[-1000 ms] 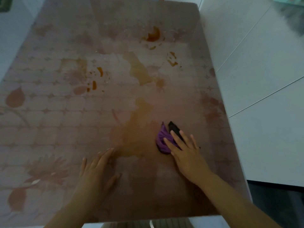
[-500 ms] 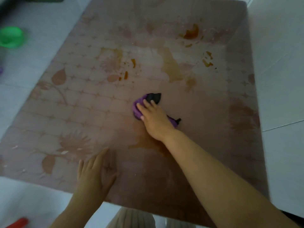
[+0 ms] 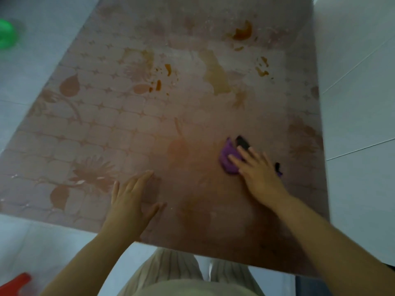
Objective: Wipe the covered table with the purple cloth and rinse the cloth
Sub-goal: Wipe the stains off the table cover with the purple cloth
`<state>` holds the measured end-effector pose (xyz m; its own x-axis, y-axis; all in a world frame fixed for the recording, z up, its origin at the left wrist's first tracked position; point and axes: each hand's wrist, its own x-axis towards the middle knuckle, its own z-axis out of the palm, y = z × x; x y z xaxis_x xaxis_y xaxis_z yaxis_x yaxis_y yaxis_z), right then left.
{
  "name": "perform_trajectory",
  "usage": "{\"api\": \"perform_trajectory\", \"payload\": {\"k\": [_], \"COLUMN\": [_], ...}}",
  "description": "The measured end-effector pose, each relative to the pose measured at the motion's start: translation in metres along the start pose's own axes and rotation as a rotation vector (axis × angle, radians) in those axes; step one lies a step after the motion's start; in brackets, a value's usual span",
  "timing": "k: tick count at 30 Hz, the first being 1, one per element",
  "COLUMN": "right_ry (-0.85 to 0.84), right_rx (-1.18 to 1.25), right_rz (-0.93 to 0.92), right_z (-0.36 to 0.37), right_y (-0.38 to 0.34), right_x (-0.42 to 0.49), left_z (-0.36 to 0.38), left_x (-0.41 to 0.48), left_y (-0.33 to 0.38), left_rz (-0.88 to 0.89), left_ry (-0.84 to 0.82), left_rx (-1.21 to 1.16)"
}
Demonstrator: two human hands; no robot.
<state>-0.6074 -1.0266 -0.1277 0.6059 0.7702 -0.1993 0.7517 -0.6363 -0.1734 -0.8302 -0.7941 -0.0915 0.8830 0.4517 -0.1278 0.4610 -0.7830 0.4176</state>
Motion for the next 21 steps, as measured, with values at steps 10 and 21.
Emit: {"api": "perform_trajectory", "payload": {"k": [10, 21], "right_ry": [-0.081, -0.153], "right_rx": [0.124, -0.130], "right_rz": [-0.057, -0.365], "right_z": [-0.007, 0.027], "right_y": [-0.134, -0.064], "right_x": [0.070, -0.106], "left_z": [-0.010, 0.026], "left_x": [0.004, 0.002], "left_y": [-0.024, 0.027], "left_rz": [0.053, 0.412], "left_ry": [0.028, -0.217], "left_rx": [-0.009, -0.168]}}
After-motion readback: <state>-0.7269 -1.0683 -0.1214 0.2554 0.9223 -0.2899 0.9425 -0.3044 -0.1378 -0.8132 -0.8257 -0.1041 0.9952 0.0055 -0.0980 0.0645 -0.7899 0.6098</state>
